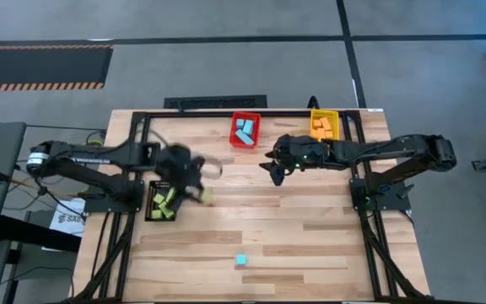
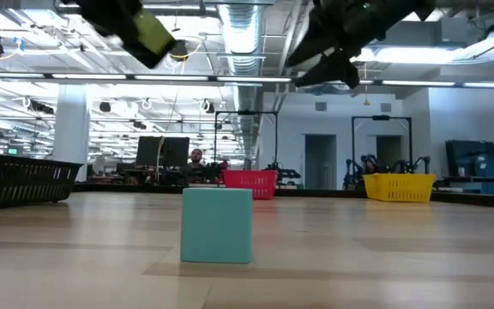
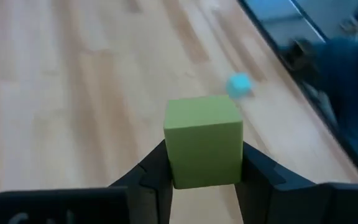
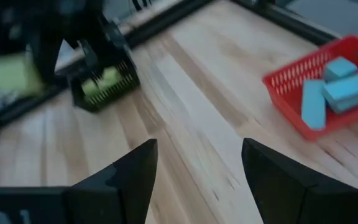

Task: Sort & place blocks by color
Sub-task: Put the green block into the black bin, then put the blue block into the red bin

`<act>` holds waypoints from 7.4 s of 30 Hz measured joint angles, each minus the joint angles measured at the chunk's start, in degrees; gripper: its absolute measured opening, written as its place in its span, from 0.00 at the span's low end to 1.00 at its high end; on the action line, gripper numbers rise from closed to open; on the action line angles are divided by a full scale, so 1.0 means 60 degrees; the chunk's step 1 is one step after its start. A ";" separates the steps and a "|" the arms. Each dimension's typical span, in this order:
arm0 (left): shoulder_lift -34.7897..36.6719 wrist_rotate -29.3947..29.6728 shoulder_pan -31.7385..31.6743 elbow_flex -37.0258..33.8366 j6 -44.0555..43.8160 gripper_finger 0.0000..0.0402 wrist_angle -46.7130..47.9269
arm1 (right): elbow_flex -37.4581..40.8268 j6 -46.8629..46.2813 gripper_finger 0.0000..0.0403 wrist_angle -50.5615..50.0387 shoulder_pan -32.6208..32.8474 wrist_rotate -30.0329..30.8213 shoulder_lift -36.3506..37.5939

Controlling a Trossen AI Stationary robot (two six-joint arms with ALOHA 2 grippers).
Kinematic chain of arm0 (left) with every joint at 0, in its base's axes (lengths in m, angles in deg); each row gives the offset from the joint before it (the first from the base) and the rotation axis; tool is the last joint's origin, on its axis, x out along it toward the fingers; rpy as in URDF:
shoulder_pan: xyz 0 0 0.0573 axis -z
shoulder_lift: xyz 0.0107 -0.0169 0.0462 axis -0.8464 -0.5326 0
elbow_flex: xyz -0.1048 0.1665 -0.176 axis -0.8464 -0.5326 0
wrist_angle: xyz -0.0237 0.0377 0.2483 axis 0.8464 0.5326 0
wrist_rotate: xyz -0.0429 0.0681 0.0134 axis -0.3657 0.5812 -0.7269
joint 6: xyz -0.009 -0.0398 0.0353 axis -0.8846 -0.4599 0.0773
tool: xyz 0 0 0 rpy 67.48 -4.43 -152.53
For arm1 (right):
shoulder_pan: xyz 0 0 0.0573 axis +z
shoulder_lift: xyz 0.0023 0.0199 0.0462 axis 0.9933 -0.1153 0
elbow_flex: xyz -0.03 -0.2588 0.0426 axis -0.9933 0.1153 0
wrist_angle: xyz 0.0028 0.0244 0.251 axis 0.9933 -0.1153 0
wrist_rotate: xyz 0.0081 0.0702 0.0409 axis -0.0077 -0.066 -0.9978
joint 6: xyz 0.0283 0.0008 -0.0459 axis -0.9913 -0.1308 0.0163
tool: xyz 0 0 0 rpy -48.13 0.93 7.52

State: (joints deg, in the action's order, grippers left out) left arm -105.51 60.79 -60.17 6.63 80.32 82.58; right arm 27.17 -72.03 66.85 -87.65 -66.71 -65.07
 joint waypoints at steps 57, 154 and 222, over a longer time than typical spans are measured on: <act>0.0701 0.5415 0.2603 -0.2255 -1.0047 0.73 0.5381 | -0.0004 -0.0409 0.63 0.5062 0.4180 0.0878 -0.3282; 0.0610 0.8826 0.5567 -0.3625 -0.5078 0.85 -0.4215 | -0.2699 0.0029 0.61 0.2621 0.6262 0.2470 -0.7180; 0.0611 0.5765 -0.0679 -0.3617 -0.0030 0.85 -0.7084 | -0.3654 0.5221 0.29 -0.0154 -0.3970 -0.1828 -0.5962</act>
State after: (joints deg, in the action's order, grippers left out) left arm -101.85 95.38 -64.25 -15.07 80.14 40.08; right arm 5.25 -40.70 65.93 -111.47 -77.68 -100.84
